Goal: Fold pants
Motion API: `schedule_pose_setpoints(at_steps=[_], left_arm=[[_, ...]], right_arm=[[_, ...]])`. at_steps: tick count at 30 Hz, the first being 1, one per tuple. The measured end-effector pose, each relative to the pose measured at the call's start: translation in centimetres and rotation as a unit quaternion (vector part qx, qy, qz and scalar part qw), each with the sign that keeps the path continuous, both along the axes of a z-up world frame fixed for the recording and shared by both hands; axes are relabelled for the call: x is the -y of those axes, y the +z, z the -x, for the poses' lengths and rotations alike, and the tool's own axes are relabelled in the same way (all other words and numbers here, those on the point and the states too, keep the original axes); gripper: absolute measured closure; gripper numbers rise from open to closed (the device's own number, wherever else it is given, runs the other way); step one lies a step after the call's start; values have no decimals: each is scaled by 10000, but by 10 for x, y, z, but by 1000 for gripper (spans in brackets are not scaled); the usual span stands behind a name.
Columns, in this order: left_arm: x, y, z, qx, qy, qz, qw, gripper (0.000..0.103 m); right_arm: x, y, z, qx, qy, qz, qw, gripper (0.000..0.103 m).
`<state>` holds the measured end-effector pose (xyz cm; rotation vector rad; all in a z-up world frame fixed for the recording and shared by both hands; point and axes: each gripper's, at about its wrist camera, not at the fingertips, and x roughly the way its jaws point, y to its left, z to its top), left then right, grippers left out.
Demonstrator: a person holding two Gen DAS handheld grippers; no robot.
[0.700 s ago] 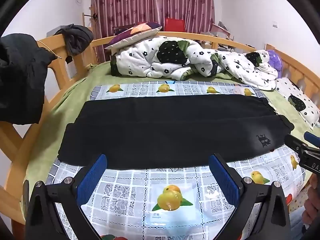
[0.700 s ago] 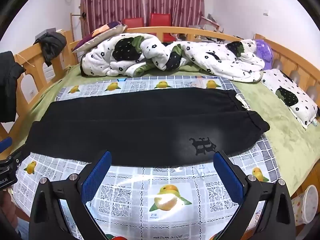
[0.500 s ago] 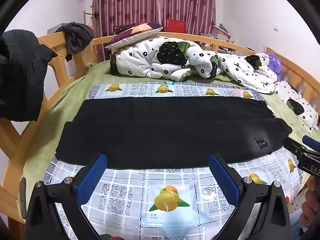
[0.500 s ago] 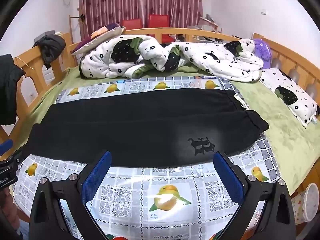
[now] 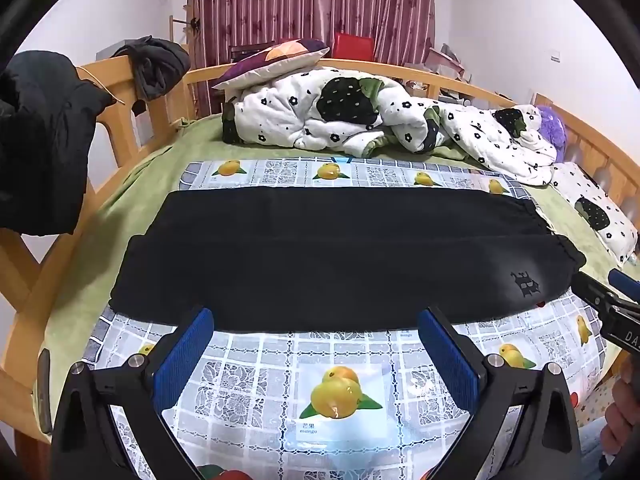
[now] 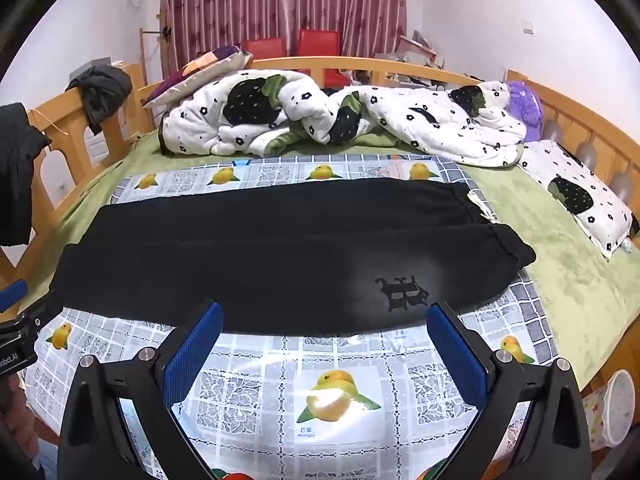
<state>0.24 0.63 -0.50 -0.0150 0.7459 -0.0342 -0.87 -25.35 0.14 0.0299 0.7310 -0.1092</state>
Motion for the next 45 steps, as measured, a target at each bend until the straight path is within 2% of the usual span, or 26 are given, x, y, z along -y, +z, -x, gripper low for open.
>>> schedule_pose_setpoints(at_steps=[45], left_arm=[[-2, -6, 0, -99, 51, 27, 9999, 0]], right_arm=[[4, 0, 0, 15, -33, -5, 10000, 2]])
